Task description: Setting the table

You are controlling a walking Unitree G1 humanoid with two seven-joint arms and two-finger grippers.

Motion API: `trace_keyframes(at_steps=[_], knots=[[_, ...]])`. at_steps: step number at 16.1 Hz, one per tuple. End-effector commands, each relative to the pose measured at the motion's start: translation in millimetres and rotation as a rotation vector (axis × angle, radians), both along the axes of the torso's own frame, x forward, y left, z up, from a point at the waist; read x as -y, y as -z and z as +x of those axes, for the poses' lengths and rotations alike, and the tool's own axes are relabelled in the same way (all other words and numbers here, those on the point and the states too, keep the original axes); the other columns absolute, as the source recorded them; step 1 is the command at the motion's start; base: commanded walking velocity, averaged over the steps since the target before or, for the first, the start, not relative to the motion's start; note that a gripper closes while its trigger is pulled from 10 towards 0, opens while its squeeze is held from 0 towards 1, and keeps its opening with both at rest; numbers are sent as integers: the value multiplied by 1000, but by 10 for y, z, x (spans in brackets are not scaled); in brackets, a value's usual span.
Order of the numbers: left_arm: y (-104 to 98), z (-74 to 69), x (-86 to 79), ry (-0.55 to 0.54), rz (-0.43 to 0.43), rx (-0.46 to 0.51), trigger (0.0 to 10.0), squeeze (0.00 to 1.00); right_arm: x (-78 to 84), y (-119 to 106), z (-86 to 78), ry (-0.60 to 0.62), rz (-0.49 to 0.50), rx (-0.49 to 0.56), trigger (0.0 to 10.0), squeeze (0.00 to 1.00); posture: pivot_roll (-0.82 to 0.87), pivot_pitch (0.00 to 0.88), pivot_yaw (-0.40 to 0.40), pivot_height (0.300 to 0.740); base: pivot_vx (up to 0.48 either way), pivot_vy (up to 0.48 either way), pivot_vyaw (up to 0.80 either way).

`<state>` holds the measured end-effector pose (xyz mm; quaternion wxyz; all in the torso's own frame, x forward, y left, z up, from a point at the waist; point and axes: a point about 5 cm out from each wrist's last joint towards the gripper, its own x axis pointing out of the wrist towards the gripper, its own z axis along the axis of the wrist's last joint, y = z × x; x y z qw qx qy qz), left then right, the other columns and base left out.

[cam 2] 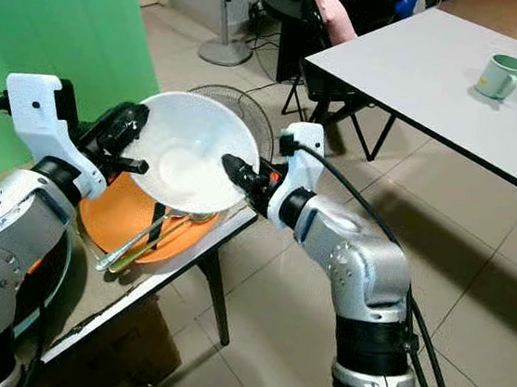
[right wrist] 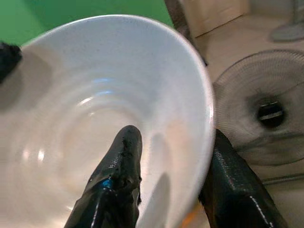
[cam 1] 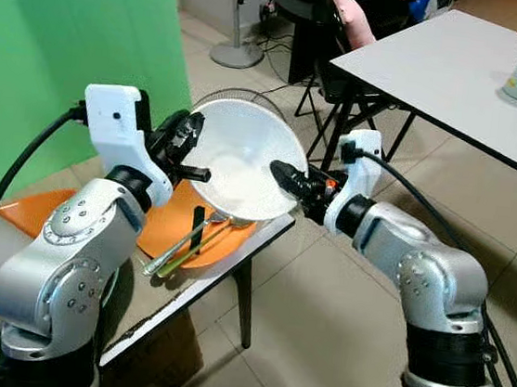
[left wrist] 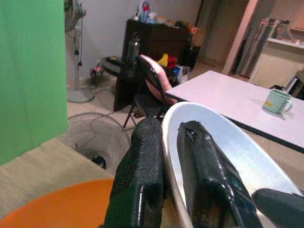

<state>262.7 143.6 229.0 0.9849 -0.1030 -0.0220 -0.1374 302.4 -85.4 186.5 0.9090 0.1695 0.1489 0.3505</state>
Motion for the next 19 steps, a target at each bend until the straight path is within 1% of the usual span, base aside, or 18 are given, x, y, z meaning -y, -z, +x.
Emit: trace_keyframes(at_steps=[1,2,3,4,5,7,9,12,14,16,17,18,19], knots=[[-89,-60,56,40,33,71,0,0,-53,-20,-7,-26,58,-52,3961,0,-19,0,76,740,0,0,0],[-52,-70,56,36,54,62,0,0,-79,-21,-15,-35,91,-76,2667,0,-20,0,73,740,0,0,0],[-25,-76,54,32,67,56,0,0,-97,-22,-20,-40,106,-90,2667,0,-20,0,73,740,0,0,0],[-15,-81,31,16,90,67,0,0,-164,10,-43,-57,149,-141,0,0,-16,0,65,740,0,0,0],[-36,-82,12,10,105,91,0,0,-205,42,-50,-58,176,-184,0,0,-14,0,63,740,0,0,0],[-59,-86,3,14,116,115,0,0,-218,53,-46,-55,196,-211,0,0,-12,0,60,740,0,0,0],[-88,-101,-15,17,148,152,0,0,-221,43,-38,-57,233,-239,0,0,-12,0,60,740,0,0,0],[-86,-105,-13,23,164,158,0,0,-212,30,-34,-59,242,-241,0,0,-16,0,66,740,0,0,0],[-83,-99,7,36,190,172,0,0,-183,-20,-12,-46,255,-227,0,0,-19,0,67,740,0,0,0],[-75,-91,-10,15,204,176,0,0,-170,-32,2,-26,247,-224,0,0,-22,0,67,740,0,0,0],[-78,-84,-22,5,203,183,10000,0,-155,-36,16,-6,230,-217,0,0,-22,0,67,740,0,0,0],[-81,-81,-21,14,192,191,10000,1000,-137,-37,36,20,208,-207,0,0,-22,0,67,740,0,0,0],[-86,-82,-14,24,191,201,10000,1000,-117,-35,51,39,178,-194,0,0,-26,0,70,740,0,0,0]])
